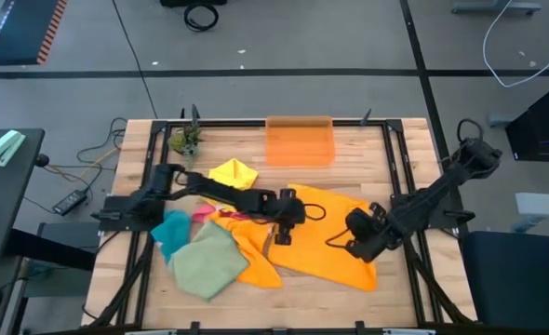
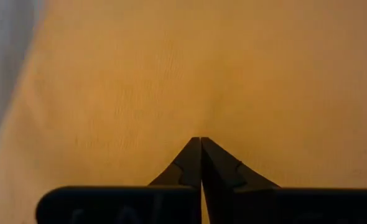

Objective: Fold microfiber towels
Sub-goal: Fold the left orange microfiber cloth

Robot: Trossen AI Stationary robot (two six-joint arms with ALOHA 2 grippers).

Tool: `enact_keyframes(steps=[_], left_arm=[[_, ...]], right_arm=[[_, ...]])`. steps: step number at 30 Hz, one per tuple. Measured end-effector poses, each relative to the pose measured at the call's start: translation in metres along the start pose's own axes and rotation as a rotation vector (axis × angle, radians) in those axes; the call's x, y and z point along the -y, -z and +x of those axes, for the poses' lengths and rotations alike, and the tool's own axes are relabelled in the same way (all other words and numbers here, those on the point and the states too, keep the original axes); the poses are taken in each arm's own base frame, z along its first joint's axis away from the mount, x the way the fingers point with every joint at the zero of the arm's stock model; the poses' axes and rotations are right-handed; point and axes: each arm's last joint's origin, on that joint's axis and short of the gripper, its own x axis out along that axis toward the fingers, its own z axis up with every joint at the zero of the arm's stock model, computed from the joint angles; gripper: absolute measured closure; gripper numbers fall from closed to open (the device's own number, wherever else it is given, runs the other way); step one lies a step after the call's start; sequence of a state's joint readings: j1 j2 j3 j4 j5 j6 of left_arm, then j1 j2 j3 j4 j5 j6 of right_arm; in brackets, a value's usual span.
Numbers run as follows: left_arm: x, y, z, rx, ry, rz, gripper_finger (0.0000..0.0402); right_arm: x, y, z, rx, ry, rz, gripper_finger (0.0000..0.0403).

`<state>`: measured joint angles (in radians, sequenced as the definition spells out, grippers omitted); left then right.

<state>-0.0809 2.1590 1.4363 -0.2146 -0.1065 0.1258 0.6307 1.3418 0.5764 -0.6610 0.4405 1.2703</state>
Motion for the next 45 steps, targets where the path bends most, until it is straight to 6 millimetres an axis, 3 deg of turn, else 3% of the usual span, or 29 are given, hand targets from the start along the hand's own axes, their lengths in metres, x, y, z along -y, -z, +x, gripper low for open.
enact_keyframes(steps=[5,9,15,18,21,25,29,34,40,45], left_arm=[[-0.011,-0.014,0.019,-0.022,-0.009,0.05,0.0391],[-0.021,-0.033,0.024,0.018,-0.023,0.094,0.0396],[-0.055,-0.064,0.006,0.111,-0.15,0.12,0.0391],[-0.071,-0.075,-0.002,0.155,-0.158,0.077,0.0396],[-0.073,-0.08,-0.022,0.147,-0.009,0.069,0.0395],[-0.042,-0.073,-0.04,0.029,0.153,0.071,0.0393],[0.004,-0.046,-0.023,-0.104,0.222,0.13,0.0396],[0.04,-0.025,-0.008,-0.096,0.119,0.208,0.0395],[0.024,-0.023,-0.002,-0.108,0.054,0.186,0.0394],[-0.005,-0.022,0.002,-0.097,0.022,0.167,0.0396]], right_arm=[[0.004,0.017,0.011,-0.084,-0.076,0.076,0.0396],[-0.006,0.037,0.002,-0.133,-0.193,0.136,0.0398],[-0.041,0.058,-0.024,-0.126,-0.461,0.228,0.0399],[-0.062,0.056,-0.039,-0.018,-0.571,0.144,0.0399],[-0.072,0.048,-0.056,0.039,-0.541,-0.017,0.0399],[-0.058,0.037,-0.069,0.042,-0.267,-0.149,0.04],[-0.035,0.02,-0.072,0.011,-0.021,-0.237,0.04],[-0.011,0.004,-0.051,-0.112,0.022,-0.161,0.04],[0.003,0.017,-0.003,-0.179,-0.1,-0.046,0.04],[0.002,0.038,0.0,-0.201,-0.193,0.06,0.04]])
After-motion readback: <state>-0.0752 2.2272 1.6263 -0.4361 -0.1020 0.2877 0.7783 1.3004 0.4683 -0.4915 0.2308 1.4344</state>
